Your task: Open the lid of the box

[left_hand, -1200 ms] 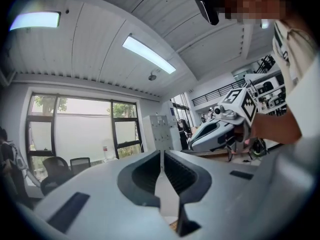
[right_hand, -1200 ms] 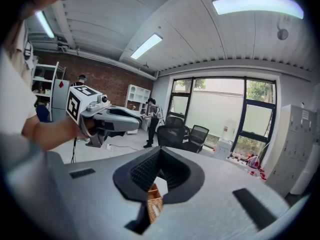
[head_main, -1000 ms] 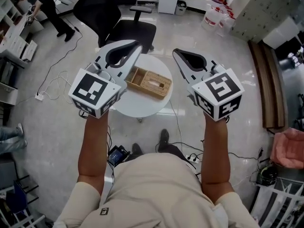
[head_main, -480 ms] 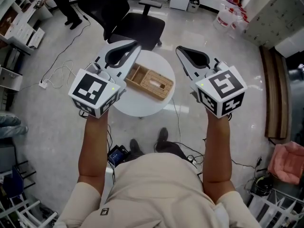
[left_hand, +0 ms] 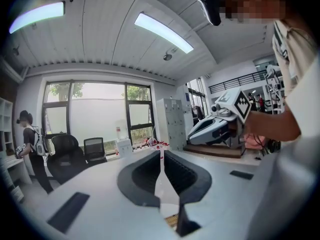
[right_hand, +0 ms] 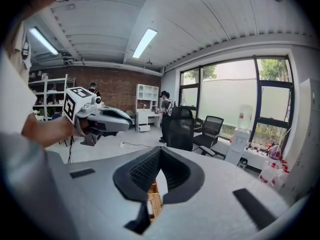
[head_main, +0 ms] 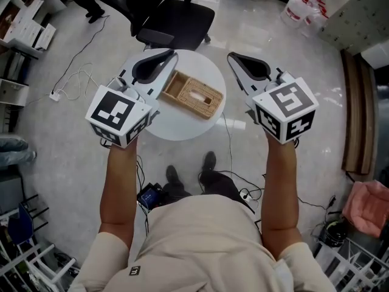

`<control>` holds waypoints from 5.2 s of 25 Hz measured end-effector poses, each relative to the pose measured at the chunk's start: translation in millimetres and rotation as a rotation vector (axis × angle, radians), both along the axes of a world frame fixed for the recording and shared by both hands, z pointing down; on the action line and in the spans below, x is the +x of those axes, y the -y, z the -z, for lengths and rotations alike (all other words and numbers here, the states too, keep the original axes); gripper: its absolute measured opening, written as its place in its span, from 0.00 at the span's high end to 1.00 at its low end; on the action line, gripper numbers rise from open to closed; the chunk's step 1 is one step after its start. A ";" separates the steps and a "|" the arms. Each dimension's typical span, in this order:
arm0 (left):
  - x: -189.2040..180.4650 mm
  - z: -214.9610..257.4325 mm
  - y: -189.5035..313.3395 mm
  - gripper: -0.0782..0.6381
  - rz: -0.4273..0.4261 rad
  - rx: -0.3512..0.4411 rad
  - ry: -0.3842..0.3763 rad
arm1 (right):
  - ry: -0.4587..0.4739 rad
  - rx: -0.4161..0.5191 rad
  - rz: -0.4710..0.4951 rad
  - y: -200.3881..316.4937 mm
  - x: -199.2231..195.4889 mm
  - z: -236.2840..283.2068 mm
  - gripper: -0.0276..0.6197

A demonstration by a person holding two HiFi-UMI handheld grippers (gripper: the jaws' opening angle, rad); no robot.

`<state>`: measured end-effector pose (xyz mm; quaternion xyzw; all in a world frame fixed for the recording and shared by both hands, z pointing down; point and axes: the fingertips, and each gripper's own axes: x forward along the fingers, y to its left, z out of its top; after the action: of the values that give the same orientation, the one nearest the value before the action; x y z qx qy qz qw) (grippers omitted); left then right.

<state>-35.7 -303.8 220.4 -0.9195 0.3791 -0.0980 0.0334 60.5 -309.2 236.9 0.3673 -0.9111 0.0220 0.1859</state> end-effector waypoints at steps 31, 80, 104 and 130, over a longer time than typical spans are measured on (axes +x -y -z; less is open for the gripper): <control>22.1 -169.9 41.4 0.86 0.016 -0.229 0.023 | -0.009 -0.237 -0.030 48.7 43.9 -178.8 0.97; 23.7 -346.9 47.4 0.86 0.052 -0.411 0.055 | 0.093 -0.610 -0.022 45.7 43.6 -426.7 0.72; 5.1 -337.2 46.4 0.86 0.072 -0.402 0.051 | 0.117 -0.611 -0.038 38.6 42.1 -403.3 0.87; -26.8 -249.7 7.5 0.86 0.057 -0.330 0.043 | 0.006 -0.561 0.096 -39.8 -1.9 -315.5 0.91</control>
<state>-62.5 -311.2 470.1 -0.8991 0.3830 -0.1794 -0.1126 58.6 -269.3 552.3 0.2579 -0.8863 0.2656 0.2783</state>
